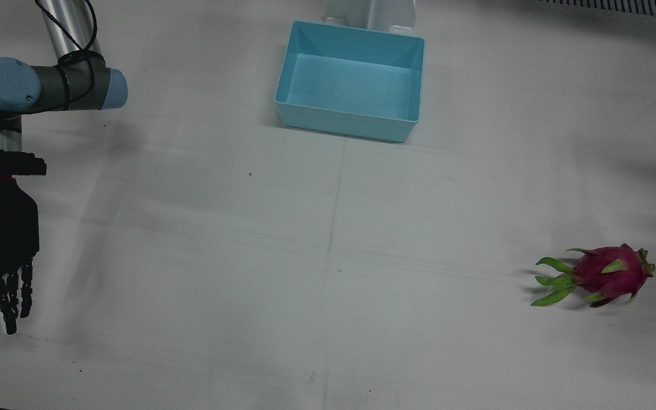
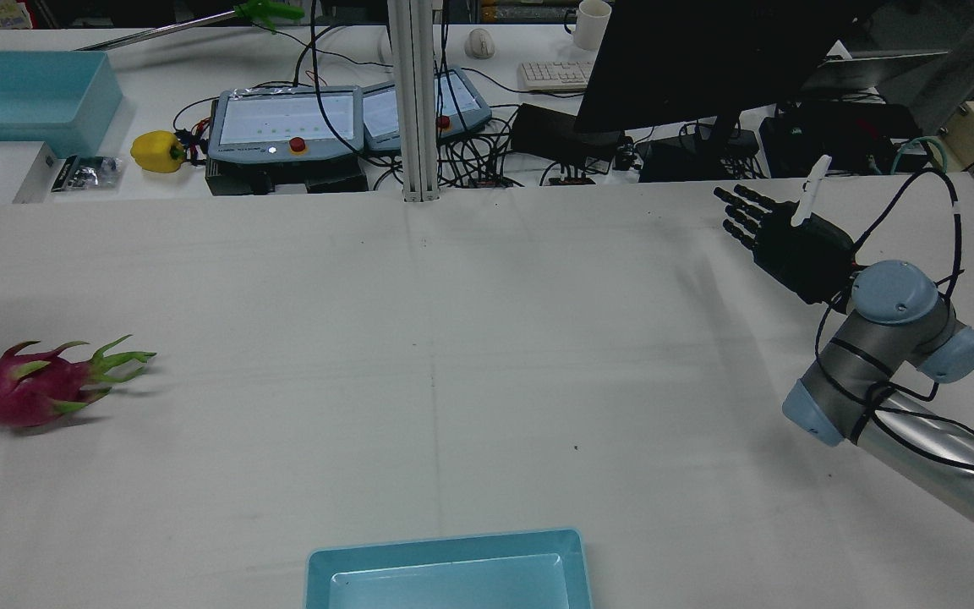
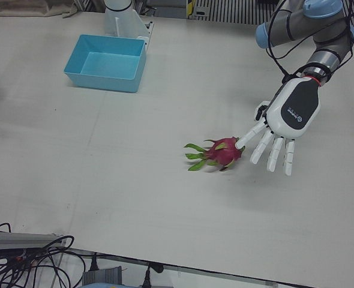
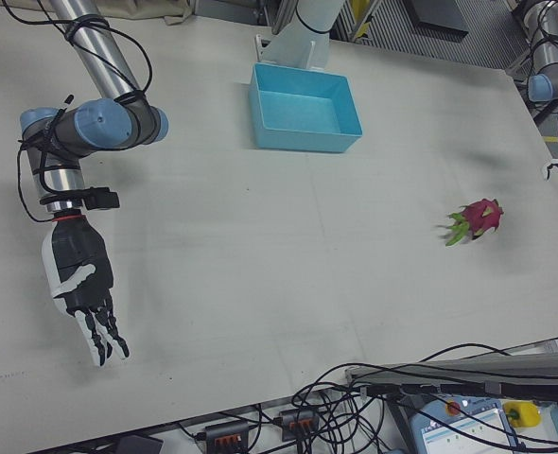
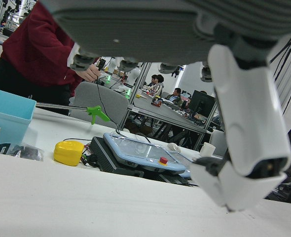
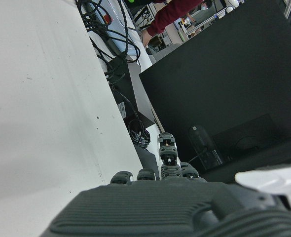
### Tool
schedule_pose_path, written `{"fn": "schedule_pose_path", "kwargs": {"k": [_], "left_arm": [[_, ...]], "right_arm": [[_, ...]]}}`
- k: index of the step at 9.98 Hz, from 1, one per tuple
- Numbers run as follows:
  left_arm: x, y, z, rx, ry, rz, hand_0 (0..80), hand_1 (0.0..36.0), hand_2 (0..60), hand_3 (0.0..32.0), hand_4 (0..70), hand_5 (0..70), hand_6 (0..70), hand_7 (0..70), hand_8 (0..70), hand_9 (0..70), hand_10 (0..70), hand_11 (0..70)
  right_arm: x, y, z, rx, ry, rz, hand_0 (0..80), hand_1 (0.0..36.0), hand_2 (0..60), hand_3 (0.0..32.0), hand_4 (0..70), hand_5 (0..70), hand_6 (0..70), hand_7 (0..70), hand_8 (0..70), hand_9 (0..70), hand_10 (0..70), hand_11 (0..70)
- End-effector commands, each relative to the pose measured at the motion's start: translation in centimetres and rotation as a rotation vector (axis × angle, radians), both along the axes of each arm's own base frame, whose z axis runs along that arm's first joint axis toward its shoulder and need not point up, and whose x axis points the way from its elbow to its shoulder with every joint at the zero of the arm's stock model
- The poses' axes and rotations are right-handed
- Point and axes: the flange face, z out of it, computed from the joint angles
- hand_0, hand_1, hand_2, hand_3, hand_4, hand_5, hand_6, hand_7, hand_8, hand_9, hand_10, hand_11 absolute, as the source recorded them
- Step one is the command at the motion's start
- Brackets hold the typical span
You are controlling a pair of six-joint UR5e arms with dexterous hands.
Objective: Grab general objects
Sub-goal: 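Lower the left hand toward the table surface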
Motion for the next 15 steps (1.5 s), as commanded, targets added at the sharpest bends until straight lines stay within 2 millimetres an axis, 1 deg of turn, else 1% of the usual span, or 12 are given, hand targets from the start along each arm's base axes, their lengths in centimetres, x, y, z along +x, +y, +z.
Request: {"fn": "schedule_pose_path", "kwargs": {"k": [1, 2, 3, 4, 7, 8, 9, 11, 12, 13, 14, 15], "left_arm": [[0.0, -0.2, 1.8, 0.003, -0.005, -0.002, 38.2, 28.6, 60.0, 28.4, 0.0, 0.0, 0.0, 0.0, 0.0, 0.0, 0.0, 0.0], [-0.1, 0.3, 2.4, 0.002, -0.007, -0.002, 20.1, 17.9, 60.0, 32.0, 0.0, 0.0, 0.0, 0.0, 0.0, 0.0, 0.0, 0.0], [-0.1, 0.4, 2.4, 0.010, -0.027, -0.006, 14.7, 18.7, 60.0, 32.0, 0.0, 0.0, 0.0, 0.0, 0.0, 0.0, 0.0, 0.0], [-0.4, 0.8, 2.5, 0.025, -0.106, -0.030, 30.0, 34.5, 60.0, 32.0, 0.0, 0.0, 0.0, 0.0, 0.0, 0.0, 0.0, 0.0], [-2.1, 1.3, 3.9, -0.065, -0.137, -0.179, 46.1, 35.2, 60.0, 23.0, 0.0, 0.0, 0.0, 0.0, 0.0, 0.0, 0.0, 0.0], [-2.2, 1.3, 4.1, -0.072, -0.138, -0.188, 45.4, 32.3, 60.0, 23.2, 0.0, 0.0, 0.0, 0.0, 0.0, 0.0, 0.0, 0.0], [-2.0, 1.3, 4.0, -0.062, -0.138, -0.183, 36.8, 17.5, 53.3, 29.8, 0.0, 0.0, 0.0, 0.0, 0.0, 0.0, 0.0, 0.0], [-0.3, 0.9, 2.8, 0.021, -0.122, -0.032, 7.6, 2.0, 19.7, 32.0, 0.0, 0.0, 0.0, 0.0, 0.0, 0.0, 0.0, 0.0], [0.4, 1.0, 2.4, 0.036, -0.110, 0.050, 9.4, 1.4, 15.5, 32.0, 0.0, 0.0, 0.0, 0.0, 0.0, 0.0, 0.0, 0.0], [0.5, 0.8, 2.5, 0.030, -0.026, 0.072, 18.1, 3.8, 17.6, 31.2, 0.0, 0.0, 0.0, 0.0, 0.0, 0.0, 0.0, 0.0], [0.6, 0.9, 2.2, 0.027, -0.006, 0.084, 21.8, 11.0, 42.4, 29.4, 0.0, 0.0, 0.0, 0.0, 0.0, 0.0, 0.0, 0.0], [0.7, 0.9, 2.3, 0.028, -0.012, 0.086, 23.8, 12.2, 45.5, 29.0, 0.0, 0.0, 0.0, 0.0, 0.0, 0.0, 0.0, 0.0]], "right_arm": [[0.0, 0.0, 0.0, 0.000, 0.000, 0.001, 0.0, 0.0, 0.0, 0.0, 0.0, 0.0, 0.0, 0.0, 0.0, 0.0, 0.0, 0.0], [0.0, 0.0, 0.0, 0.000, 0.000, -0.001, 0.0, 0.0, 0.0, 0.0, 0.0, 0.0, 0.0, 0.0, 0.0, 0.0, 0.0, 0.0], [0.0, 0.0, 0.0, 0.000, 0.000, 0.001, 0.0, 0.0, 0.0, 0.0, 0.0, 0.0, 0.0, 0.0, 0.0, 0.0, 0.0, 0.0], [0.0, 0.0, 0.0, 0.000, 0.000, 0.001, 0.0, 0.0, 0.0, 0.0, 0.0, 0.0, 0.0, 0.0, 0.0, 0.0, 0.0, 0.0], [0.0, 0.0, 0.0, 0.000, 0.000, 0.001, 0.0, 0.0, 0.0, 0.0, 0.0, 0.0, 0.0, 0.0, 0.0, 0.0, 0.0, 0.0], [0.0, 0.0, 0.0, 0.000, 0.000, -0.001, 0.0, 0.0, 0.0, 0.0, 0.0, 0.0, 0.0, 0.0, 0.0, 0.0, 0.0, 0.0], [0.0, 0.0, 0.0, 0.000, 0.000, -0.001, 0.0, 0.0, 0.0, 0.0, 0.0, 0.0, 0.0, 0.0, 0.0, 0.0, 0.0, 0.0], [0.0, 0.0, 0.0, 0.000, 0.000, -0.001, 0.0, 0.0, 0.0, 0.0, 0.0, 0.0, 0.0, 0.0, 0.0, 0.0, 0.0, 0.0], [0.0, 0.0, 0.0, 0.000, 0.000, 0.001, 0.0, 0.0, 0.0, 0.0, 0.0, 0.0, 0.0, 0.0, 0.0, 0.0, 0.0, 0.0], [0.0, 0.0, 0.0, 0.000, 0.000, 0.001, 0.0, 0.0, 0.0, 0.0, 0.0, 0.0, 0.0, 0.0, 0.0, 0.0, 0.0, 0.0], [0.0, 0.0, 0.0, 0.000, 0.000, -0.001, 0.0, 0.0, 0.0, 0.0, 0.0, 0.0, 0.0, 0.0, 0.0, 0.0, 0.0, 0.0], [0.0, 0.0, 0.0, 0.000, 0.000, 0.001, 0.0, 0.0, 0.0, 0.0, 0.0, 0.0, 0.0, 0.0, 0.0, 0.0, 0.0, 0.0]]}}
